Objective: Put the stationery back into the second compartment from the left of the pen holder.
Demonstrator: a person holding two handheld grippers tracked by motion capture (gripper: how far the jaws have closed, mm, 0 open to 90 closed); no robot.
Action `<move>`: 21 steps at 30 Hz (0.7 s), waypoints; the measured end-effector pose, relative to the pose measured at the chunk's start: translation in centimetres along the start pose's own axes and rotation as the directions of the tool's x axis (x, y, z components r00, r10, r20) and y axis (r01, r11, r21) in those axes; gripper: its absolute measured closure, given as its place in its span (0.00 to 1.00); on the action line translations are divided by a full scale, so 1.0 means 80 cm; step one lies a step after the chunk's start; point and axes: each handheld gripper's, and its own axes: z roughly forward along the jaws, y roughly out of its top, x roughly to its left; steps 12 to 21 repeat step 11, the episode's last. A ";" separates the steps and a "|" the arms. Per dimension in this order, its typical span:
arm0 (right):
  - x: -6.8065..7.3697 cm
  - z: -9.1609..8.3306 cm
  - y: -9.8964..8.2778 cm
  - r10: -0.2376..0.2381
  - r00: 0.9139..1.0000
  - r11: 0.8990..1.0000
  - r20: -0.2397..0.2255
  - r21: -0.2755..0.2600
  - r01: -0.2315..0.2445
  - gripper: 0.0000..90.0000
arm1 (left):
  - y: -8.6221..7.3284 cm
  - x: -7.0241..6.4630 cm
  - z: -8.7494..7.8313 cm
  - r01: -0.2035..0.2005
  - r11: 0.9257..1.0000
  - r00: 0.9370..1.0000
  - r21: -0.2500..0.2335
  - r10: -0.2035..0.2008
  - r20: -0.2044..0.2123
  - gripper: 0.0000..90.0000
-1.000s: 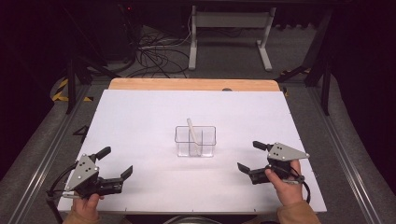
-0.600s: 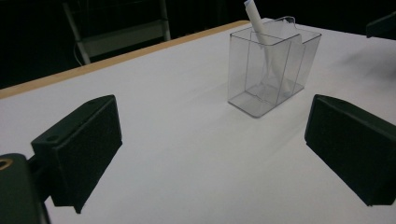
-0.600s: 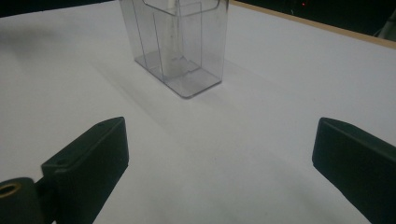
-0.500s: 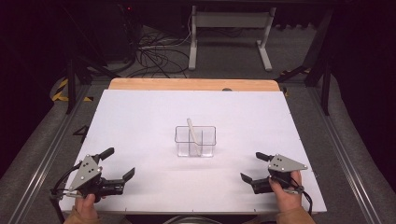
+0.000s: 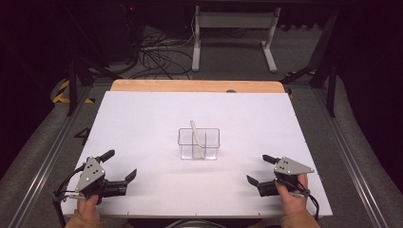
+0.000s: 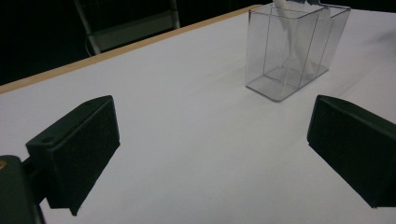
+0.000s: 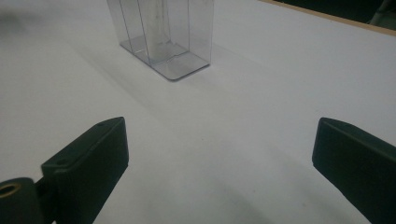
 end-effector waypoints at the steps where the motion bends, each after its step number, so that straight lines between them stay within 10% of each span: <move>1: 0.000 0.000 0.000 -0.001 1.000 1.000 0.000 -0.003 0.001 0.05 | 0.000 0.000 0.000 0.000 1.000 1.000 0.000 0.000 0.000 0.04; 21: -0.004 0.000 0.002 0.053 0.998 0.998 -0.027 -0.029 -0.054 0.05 | -0.003 -0.002 0.007 0.021 0.999 1.000 0.047 -0.020 -0.005 0.04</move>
